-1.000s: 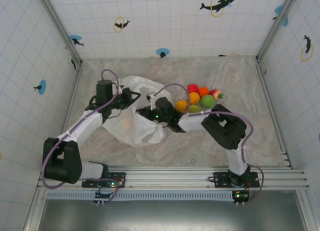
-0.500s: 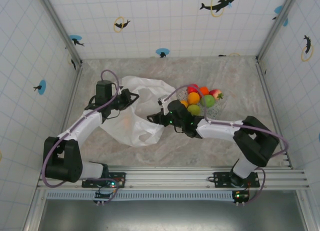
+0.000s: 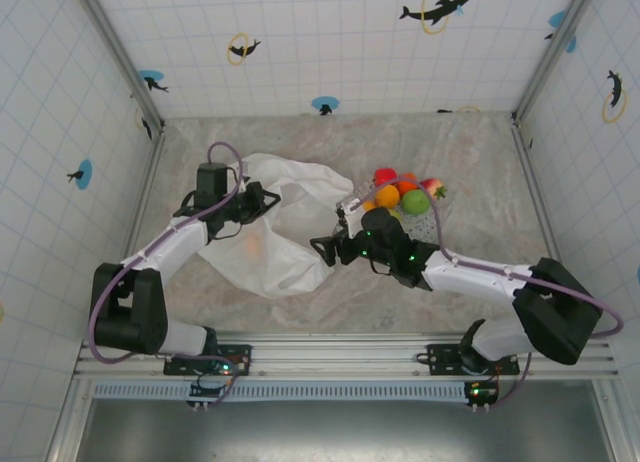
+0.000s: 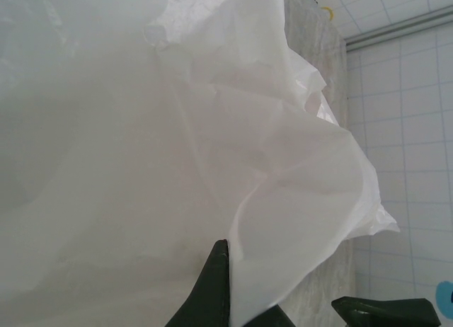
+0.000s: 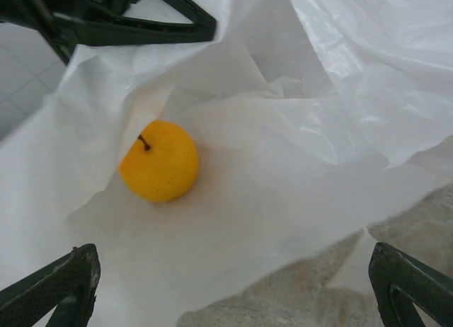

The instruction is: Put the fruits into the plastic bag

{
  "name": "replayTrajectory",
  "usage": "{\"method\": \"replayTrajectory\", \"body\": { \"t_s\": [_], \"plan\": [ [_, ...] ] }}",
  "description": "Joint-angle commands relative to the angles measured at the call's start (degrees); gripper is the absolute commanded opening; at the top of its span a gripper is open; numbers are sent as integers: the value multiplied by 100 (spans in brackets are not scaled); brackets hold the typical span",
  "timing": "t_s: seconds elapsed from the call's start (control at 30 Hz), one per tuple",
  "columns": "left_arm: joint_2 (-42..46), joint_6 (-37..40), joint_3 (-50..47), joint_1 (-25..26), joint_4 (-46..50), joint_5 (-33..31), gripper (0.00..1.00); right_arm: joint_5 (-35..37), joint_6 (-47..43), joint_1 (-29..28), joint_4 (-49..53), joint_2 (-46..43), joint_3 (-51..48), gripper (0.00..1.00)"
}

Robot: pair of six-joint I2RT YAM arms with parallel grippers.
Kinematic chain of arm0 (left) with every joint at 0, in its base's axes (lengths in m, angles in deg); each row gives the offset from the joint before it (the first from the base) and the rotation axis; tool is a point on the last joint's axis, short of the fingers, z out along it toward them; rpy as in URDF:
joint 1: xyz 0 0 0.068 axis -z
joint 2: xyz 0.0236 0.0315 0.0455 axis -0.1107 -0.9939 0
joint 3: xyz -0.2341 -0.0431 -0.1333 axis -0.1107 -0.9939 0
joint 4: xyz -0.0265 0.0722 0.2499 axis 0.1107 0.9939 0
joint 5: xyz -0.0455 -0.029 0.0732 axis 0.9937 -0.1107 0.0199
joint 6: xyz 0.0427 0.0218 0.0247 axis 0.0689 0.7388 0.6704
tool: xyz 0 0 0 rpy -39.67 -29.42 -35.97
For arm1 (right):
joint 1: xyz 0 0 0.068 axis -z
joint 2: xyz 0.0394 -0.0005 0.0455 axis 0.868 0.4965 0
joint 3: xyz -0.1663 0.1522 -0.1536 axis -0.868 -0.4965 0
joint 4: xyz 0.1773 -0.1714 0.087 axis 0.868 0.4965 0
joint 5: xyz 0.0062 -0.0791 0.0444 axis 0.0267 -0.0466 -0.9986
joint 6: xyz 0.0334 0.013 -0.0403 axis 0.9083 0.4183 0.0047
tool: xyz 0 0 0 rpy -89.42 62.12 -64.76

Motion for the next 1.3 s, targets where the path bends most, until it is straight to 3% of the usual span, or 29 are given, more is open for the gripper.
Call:
{"method": "replayTrajectory", "body": {
  "t_s": [0.0, 0.23, 0.53, 0.87, 1.1, 1.27],
  "plan": [
    [-66, 101, 70, -49, -7, 256, 0, 170, -12, 166, 2, -421, -148, 100],
    [-5, 93, 60, -46, -44, 327, 0, 1243, 39, 880, 980, -1177, -545, 99],
    [-12, 86, 61, -59, -53, 369, 0, 951, -31, 1972, 1560, -875, -652, 100],
    [-8, 111, 65, -53, -36, 388, 0, 1348, -172, 2000, 1763, 429, 26, 97],
    [23, 128, 83, -56, -23, 388, 0, 1042, -233, 2000, 1635, 1115, 358, 95],
    [25, 144, 89, -49, -9, 392, 0, 1028, -365, 2011, 1612, 1344, 557, 88]
  ]
}}
